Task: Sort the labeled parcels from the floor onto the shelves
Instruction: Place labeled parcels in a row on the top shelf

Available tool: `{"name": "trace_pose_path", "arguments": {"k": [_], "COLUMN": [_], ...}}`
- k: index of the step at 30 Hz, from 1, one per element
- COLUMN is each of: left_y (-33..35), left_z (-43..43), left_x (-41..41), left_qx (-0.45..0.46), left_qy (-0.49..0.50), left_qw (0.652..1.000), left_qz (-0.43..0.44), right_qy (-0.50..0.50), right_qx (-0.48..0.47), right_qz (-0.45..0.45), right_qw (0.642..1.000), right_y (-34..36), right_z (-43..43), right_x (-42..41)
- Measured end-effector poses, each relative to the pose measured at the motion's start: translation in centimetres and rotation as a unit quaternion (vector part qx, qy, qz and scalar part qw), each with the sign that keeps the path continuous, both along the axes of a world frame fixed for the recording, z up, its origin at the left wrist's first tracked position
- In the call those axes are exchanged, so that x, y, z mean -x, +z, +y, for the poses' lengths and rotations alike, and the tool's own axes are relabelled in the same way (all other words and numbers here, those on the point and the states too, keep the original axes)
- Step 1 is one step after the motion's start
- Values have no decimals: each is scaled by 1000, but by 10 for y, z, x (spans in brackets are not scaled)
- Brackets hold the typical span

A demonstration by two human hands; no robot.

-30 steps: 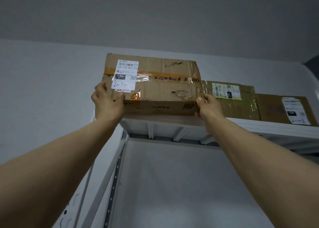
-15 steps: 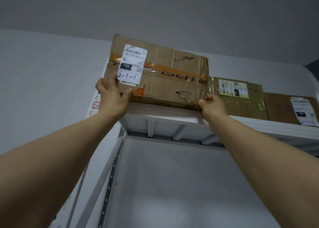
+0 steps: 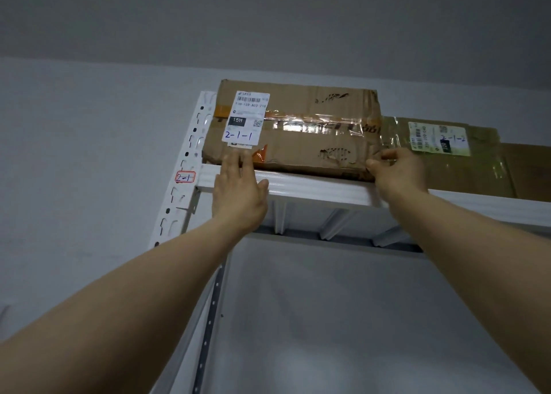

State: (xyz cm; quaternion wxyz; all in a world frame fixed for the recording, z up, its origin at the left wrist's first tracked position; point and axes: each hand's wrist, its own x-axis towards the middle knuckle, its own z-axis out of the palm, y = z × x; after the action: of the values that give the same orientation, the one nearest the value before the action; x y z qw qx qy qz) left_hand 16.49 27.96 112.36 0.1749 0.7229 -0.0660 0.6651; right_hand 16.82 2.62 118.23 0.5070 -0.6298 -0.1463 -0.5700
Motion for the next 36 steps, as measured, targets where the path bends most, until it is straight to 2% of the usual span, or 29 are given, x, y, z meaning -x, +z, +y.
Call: {"name": "trace_pose_path", "arguments": {"k": [9, 20, 32, 36], "left_y": [5, 18, 14, 9], "left_z": [7, 15, 13, 13], "left_x": [-19, -13, -13, -13], "left_qx": [-5, -15, -46, -46], "left_qy": [48, 97, 88, 85], "left_qw": [999, 994, 994, 995], "left_qz": [23, 42, 35, 27], "right_qy": [-46, -72, -140, -168], "right_qx": [34, 27, 40, 47], "right_qz": [-25, -8, 55, 47], "right_qw": [998, 997, 988, 983], "right_y": [-5, -2, 5, 3], "right_z": [-1, -3, 2, 2], "right_x": [-2, -14, -17, -19]}}
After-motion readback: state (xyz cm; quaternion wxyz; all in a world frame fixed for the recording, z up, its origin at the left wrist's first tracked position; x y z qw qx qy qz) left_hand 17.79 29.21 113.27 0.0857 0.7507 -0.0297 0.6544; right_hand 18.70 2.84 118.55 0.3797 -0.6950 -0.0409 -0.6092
